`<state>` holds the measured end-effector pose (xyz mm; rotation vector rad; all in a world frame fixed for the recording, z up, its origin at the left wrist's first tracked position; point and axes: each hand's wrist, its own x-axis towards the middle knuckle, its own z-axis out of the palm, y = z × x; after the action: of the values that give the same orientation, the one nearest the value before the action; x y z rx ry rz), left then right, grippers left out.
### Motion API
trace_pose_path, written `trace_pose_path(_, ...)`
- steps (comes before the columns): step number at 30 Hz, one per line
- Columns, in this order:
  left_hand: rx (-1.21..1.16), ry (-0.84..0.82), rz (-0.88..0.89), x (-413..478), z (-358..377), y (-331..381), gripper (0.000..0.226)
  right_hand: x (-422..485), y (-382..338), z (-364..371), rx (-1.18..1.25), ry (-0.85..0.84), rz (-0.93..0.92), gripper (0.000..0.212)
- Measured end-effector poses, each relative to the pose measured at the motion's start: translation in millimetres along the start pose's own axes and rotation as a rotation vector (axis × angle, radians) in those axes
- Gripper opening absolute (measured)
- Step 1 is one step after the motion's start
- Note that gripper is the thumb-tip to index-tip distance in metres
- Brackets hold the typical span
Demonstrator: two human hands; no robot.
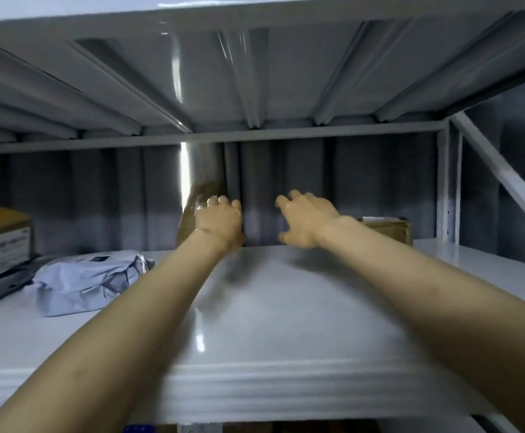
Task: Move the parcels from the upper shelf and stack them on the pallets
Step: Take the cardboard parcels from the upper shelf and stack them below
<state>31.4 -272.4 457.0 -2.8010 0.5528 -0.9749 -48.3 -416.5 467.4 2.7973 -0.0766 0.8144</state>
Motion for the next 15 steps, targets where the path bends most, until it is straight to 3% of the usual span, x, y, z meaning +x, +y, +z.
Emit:
trace_pose_path(4,0.029,-0.046,-0.142,24,25,-17,0.071,28,-12,13,-0.030,-0.009,-0.042,0.059)
trace_pose_path(9,-0.016,-0.055,-0.291,48,55,-29,0.065,50,-20,36,-0.045,-0.050,-0.079,0.056)
trace_pose_path(15,-0.194,-0.126,-0.390,63,72,-45,0.097,47,-24,60,-0.202,-0.046,-0.171,0.053)
